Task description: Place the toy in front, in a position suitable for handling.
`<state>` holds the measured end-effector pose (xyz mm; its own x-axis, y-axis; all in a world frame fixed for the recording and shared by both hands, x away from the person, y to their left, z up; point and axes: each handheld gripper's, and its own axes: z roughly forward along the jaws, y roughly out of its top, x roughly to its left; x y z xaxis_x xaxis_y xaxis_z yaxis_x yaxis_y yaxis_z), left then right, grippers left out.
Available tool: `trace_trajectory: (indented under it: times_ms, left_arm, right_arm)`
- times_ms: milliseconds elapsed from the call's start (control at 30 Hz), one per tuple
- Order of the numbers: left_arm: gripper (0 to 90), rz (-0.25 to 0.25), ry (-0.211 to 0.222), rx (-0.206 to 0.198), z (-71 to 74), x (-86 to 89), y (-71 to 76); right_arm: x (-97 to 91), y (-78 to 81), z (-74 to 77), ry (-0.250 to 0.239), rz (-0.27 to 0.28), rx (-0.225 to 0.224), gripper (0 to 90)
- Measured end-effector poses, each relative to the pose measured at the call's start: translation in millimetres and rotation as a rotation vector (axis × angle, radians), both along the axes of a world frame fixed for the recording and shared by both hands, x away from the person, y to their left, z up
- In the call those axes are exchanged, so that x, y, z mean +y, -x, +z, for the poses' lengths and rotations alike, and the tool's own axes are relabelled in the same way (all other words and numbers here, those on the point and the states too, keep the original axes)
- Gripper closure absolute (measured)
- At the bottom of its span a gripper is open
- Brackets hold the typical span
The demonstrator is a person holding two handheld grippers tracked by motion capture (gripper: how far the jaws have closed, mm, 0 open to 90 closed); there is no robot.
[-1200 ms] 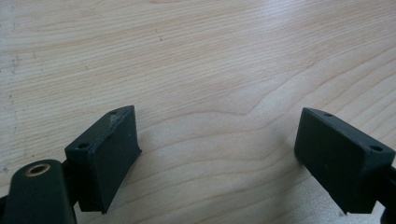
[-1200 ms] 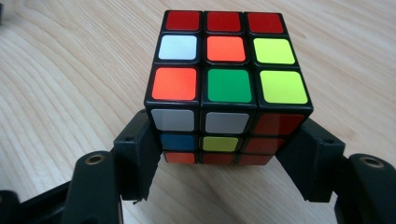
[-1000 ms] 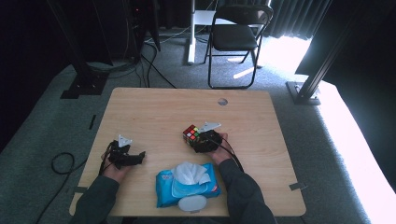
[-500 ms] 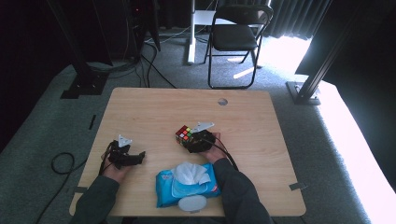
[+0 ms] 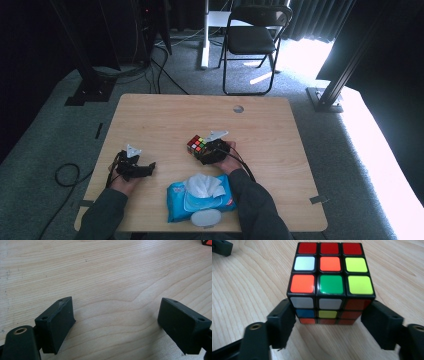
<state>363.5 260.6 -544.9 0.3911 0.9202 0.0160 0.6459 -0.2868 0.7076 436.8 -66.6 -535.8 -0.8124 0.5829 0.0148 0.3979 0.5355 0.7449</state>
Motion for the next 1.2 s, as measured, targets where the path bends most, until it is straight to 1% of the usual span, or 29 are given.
trace_trajectory:
  times_ms: [67, 133, 267, 367, 567, 633, 733, 833, 867, 933, 1033, 1133, 1200]
  left_arm:
    - [13.7, 0.000, 0.000, 0.000, 0.0, 0.0, 0.0]
    - [13.7, 0.000, 0.000, 0.000, 0.0, 0.0, 0.0]
    - [13.7, 0.000, 0.000, 0.000, 0.0, 0.0, 0.0]
    - [13.7, -0.001, -0.001, 0.002, 0.1, 0.0, 0.0]
    - [13.7, 0.000, -0.001, 0.001, 0.1, 0.0, 0.1]
    - [13.7, -0.003, -0.002, 0.001, 0.2, 0.2, 0.3]
    - [14.0, -0.006, -0.001, 0.000, 0.2, 0.7, 0.4]
    - [14.9, -0.007, 0.001, -0.001, 0.3, 1.1, 0.8]
    - [15.1, -0.007, 0.001, -0.001, 0.3, 1.1, 0.9]
    - [15.6, -0.008, 0.001, -0.001, 0.4, 1.1, 1.1]
    - [16.8, -0.014, 0.002, -0.005, 0.6, 1.5, 2.0]
    - [21.3, -0.026, 0.002, -0.004, 1.5, 1.9, 3.7]
    - [23.7, -0.031, -0.001, 0.004, 2.7, 2.0, 4.7]
  right_arm:
    - [-2.9, 1.0, 0.6, 0.009, -0.008, -0.004, 23.5]
    - [-8.0, 2.6, 1.5, -0.003, -0.005, 0.001, 23.4]
    - [-20.5, 7.1, 0.7, -0.002, -0.019, -0.003, 23.6]
    - [-30.5, 8.3, -0.6, 0.004, -0.030, -0.003, 24.7]
    - [-48.5, 14.4, -1.4, 0.001, -0.068, -0.010, 31.4]
    - [-53.1, 17.3, -3.5, 0.019, -0.084, -0.016, 32.1]
    - [-59.5, 22.6, -7.2, 0.018, -0.099, -0.017, 32.4]
    - [-63.8, 26.9, -11.3, 0.018, -0.106, -0.019, 32.4]
    - [-65.1, 27.9, -12.0, 0.008, -0.110, -0.015, 32.3]
    - [-66.0, 29.1, -11.9, 0.011, -0.118, -0.021, 32.3]
    - [-66.3, 29.7, -11.8, 0.012, -0.126, -0.017, 31.8]
    - [-66.9, 29.6, -11.9, 0.010, -0.131, -0.013, 31.6]
    - [-66.6, 30.2, -11.8, 0.012, -0.133, -0.011, 31.1]
